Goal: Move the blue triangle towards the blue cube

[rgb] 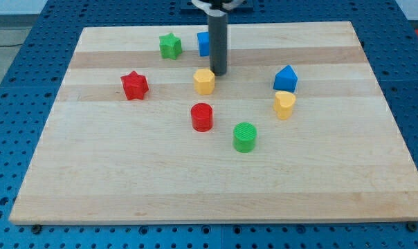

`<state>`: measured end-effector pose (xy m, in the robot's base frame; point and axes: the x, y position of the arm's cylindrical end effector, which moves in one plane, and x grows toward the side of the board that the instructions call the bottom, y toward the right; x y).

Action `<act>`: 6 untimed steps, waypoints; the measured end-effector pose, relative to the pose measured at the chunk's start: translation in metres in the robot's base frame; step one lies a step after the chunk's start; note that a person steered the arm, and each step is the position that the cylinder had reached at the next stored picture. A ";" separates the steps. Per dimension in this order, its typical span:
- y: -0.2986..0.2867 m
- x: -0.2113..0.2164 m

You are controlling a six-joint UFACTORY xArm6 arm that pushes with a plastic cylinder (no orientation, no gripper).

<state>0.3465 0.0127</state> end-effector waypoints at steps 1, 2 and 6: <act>0.031 0.026; 0.052 0.050; 0.121 0.034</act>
<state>0.3805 0.1333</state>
